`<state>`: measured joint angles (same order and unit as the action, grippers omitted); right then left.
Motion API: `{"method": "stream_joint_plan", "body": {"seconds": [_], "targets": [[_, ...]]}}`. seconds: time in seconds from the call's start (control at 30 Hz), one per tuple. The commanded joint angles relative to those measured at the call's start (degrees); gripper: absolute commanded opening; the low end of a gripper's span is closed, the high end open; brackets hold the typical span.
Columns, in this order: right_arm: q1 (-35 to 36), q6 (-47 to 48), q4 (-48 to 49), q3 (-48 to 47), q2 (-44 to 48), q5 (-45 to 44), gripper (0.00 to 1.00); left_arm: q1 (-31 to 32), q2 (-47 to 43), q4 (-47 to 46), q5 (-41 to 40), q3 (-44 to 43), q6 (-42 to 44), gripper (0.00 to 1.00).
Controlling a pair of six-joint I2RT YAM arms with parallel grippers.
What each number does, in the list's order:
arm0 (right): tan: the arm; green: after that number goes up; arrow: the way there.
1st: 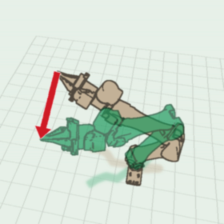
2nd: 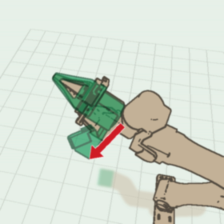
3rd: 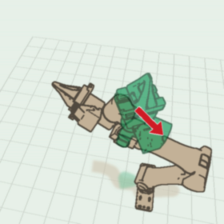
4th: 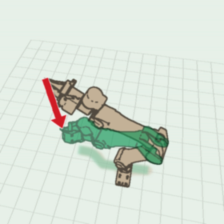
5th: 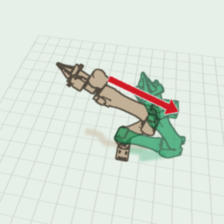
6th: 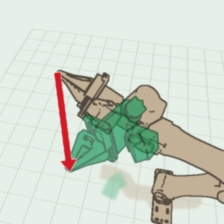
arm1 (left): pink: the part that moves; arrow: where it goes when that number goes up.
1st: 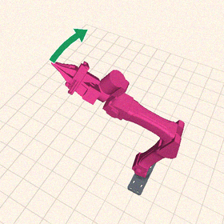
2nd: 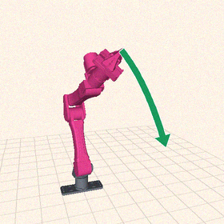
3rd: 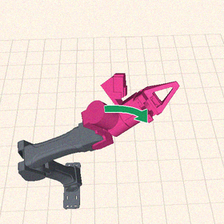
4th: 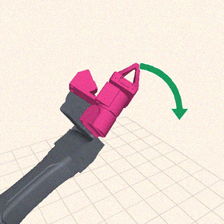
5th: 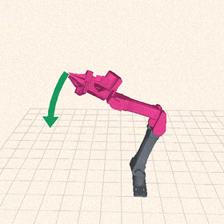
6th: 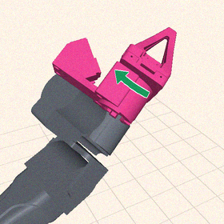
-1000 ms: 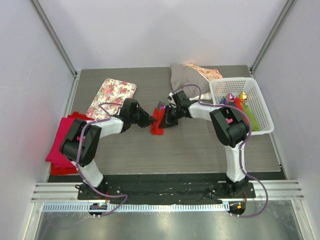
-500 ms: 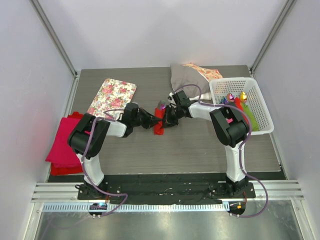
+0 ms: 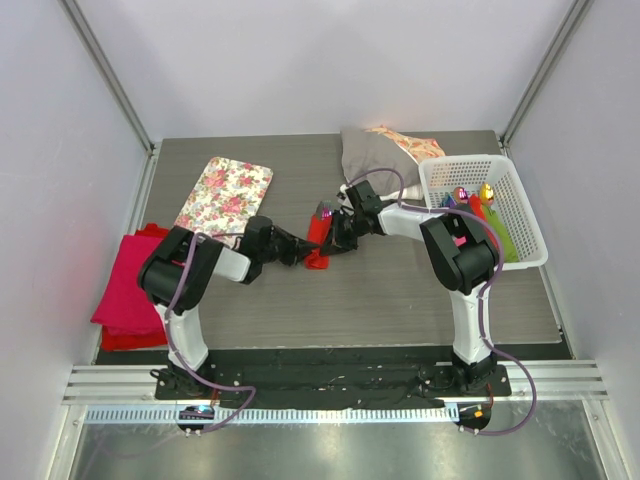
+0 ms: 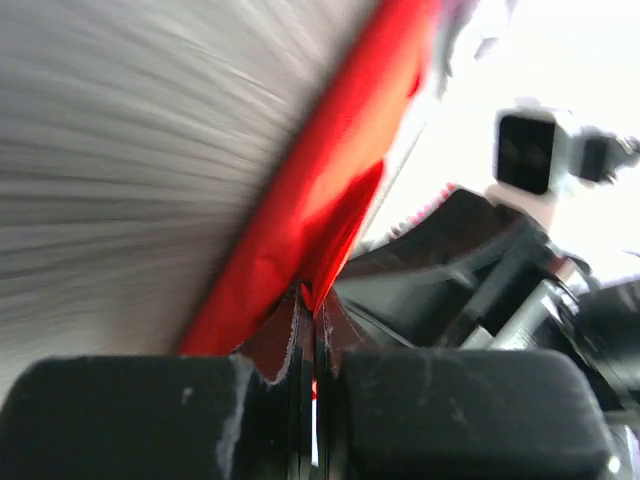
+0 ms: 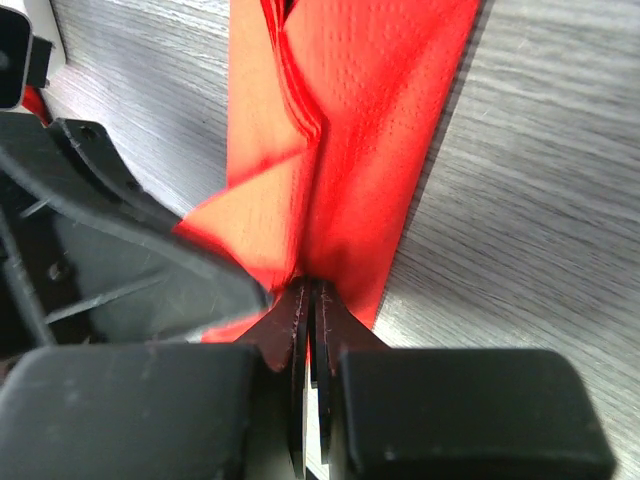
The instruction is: Place the utensils on the paper napkin and roll it up
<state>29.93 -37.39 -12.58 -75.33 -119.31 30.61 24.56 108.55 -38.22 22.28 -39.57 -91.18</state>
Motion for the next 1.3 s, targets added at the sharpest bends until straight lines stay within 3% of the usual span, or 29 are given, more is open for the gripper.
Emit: {"method": "stream_joint_plan", "body": {"seconds": [0.0,0.03,0.2,0.57,0.73,0.93,1.27], "targets": [[1.4,2.5,-0.8,0.3,-1.5,-3.3,0.06,0.1,-2.6,18.3,-6.8,-1.0,8.1,0.00],[1.5,2.4,-0.8,0.3,-1.4,-3.1,0.06,0.2,-3.1,25.2,-7.6,-2.7,10.1,0.00],[1.5,2.5,-0.3,0.1,-0.1,-2.4,0.07,0.1,-2.8,33.3,-9.5,-6.3,15.1,0.00],[-5.1,0.5,6.4,0.3,8.1,2.5,0.14,-0.5,-2.1,36.1,-9.7,-6.7,15.4,0.00],[-9.2,-5.6,15.0,2.6,6.2,5.9,0.14,-0.5,-1.9,36.3,-9.6,-7.1,15.9,0.00],[-9.5,-10.7,23.3,3.4,2.9,8.4,0.13,-0.5,-1.7,36.6,-9.6,-7.9,16.6,0.00],[-8.8,-11.2,24.1,2.5,-0.6,8.4,0.10,-0.5,-1.4,36.6,-9.4,-8.2,16.6,0.00]]}}
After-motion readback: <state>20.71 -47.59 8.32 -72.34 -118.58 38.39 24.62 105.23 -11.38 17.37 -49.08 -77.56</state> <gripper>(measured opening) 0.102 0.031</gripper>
